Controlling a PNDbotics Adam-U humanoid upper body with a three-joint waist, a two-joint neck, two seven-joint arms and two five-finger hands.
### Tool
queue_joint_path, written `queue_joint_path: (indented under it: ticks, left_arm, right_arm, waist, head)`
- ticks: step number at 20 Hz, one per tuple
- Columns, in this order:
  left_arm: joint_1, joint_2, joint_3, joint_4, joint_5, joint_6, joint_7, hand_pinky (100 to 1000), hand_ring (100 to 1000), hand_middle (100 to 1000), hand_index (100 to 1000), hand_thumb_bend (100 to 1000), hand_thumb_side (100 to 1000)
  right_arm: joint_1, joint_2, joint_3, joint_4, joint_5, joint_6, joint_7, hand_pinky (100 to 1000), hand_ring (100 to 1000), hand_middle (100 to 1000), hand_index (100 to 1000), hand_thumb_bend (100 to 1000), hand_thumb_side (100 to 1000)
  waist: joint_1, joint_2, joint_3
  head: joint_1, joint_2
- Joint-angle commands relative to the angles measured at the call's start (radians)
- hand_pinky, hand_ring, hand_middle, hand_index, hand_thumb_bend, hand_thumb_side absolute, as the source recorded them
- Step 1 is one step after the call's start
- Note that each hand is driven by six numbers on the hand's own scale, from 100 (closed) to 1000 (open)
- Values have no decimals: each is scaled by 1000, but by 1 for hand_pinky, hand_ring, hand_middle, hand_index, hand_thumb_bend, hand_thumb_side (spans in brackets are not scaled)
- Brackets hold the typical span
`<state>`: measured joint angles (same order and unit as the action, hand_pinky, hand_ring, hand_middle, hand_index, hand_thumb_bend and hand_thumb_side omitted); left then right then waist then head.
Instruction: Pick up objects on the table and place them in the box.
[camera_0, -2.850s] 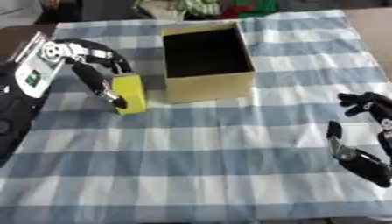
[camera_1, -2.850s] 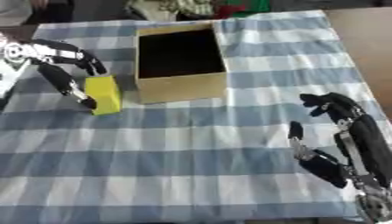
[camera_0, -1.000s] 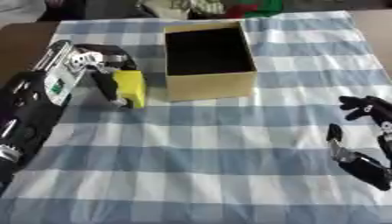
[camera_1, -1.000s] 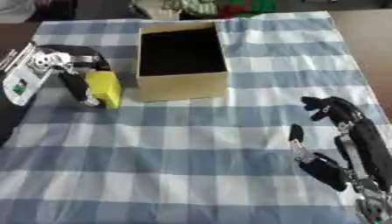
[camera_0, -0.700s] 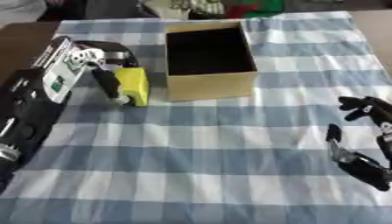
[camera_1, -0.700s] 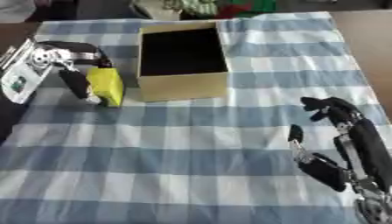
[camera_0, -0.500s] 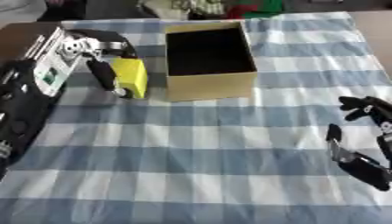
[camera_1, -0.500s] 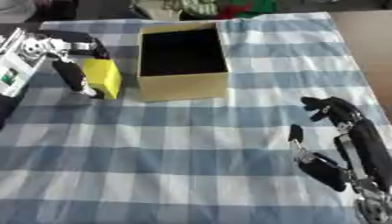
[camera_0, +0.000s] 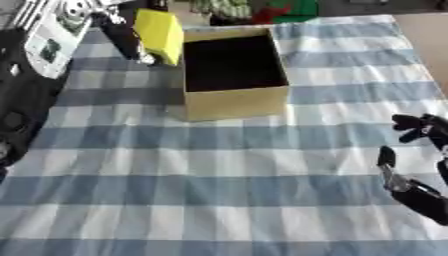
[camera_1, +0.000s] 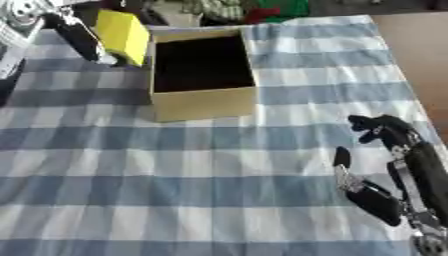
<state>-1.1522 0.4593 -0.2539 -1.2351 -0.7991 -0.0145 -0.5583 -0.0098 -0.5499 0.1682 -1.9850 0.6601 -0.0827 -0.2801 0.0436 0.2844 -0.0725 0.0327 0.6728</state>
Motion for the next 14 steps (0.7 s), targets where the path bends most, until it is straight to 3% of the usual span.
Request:
queue_joint_path:
  ticks: [1,8,10,14]
  left_arm:
    - [-39,-7,7,-28,-53,-2,83,855,748,566,567,326,100]
    - [-52,-35,-4,-3,-109,-47,191,842,747,569,578,347,100]
    - [-66,-64,-11,-5,-127,-53,212,843,747,569,582,345,100]
    - [-70,-120,-20,32,-184,-60,269,843,746,567,584,350,100]
  right_arm:
    - [-18,-20,2,-15,-13,-11,6,901,591,650,837,100,308]
    - [-33,-14,3,-15,-21,-13,13,904,587,649,840,100,309]
    - [-55,-5,12,-15,-26,-20,21,905,587,649,840,100,307]
    - [-75,2,22,-15,-36,-25,42,907,586,648,841,100,303]
  waist:
    - [-1,-10,-12]
    - [0,0,-29]
    - [1,15,-57]
    - [1,24,-81]
  head:
    - [19,-27]
    - [35,-46]
    - [66,-71]
    - [91,-86]
